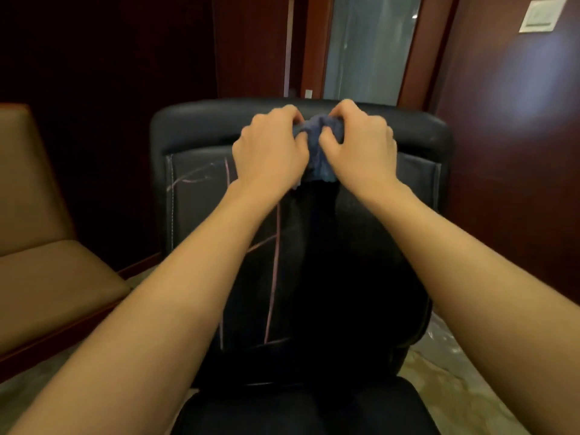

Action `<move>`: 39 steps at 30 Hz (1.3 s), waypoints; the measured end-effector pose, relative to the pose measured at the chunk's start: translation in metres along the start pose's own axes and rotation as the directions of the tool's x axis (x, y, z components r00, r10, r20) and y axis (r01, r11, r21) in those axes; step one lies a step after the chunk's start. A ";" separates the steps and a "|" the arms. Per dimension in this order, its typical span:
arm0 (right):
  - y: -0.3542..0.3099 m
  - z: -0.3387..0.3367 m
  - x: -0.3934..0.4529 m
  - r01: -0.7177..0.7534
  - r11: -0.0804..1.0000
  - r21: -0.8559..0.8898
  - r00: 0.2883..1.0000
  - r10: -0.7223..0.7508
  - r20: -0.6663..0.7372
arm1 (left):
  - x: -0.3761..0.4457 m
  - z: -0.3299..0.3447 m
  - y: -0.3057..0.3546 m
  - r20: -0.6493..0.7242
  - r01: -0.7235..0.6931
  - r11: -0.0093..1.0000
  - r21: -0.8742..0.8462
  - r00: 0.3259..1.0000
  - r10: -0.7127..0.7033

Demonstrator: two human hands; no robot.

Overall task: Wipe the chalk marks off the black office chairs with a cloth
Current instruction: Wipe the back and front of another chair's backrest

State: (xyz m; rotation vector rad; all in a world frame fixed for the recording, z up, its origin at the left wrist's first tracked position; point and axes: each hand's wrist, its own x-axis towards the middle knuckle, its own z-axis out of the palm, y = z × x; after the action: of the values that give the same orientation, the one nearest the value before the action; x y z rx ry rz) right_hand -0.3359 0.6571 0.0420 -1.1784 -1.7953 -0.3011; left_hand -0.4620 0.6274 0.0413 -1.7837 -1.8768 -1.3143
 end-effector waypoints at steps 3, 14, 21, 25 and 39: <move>0.007 0.015 0.010 0.009 0.992 -0.127 0.994 0.004 0.107 | 0.009 0.011 -0.005 0.051 -0.025 0.994 0.108 0.998 0.020; 0.021 0.055 -0.121 0.061 0.974 -0.216 0.862 0.058 0.503 | -0.105 0.050 -0.048 0.398 -0.112 0.962 0.248 0.917 0.004; -0.003 0.014 -0.035 0.027 0.995 -0.097 0.974 -0.005 0.226 | -0.045 0.009 -0.030 0.064 -0.076 0.989 0.128 0.996 0.068; -0.016 0.011 0.024 0.068 0.990 -0.120 0.985 -0.047 0.165 | 0.009 -0.002 -0.018 -0.019 -0.016 1.000 0.024 1.000 0.016; 0.004 0.053 -0.116 0.187 0.950 -0.249 0.836 -0.020 0.549 | -0.108 0.037 -0.052 0.465 -0.221 0.912 0.344 0.884 0.039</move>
State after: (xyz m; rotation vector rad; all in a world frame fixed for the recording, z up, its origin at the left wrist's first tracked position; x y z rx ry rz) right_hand -0.3508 0.6243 -0.0808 -1.4813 -2.3798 -0.3273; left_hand -0.4690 0.5886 -0.0779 -2.0610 -2.0043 -0.4436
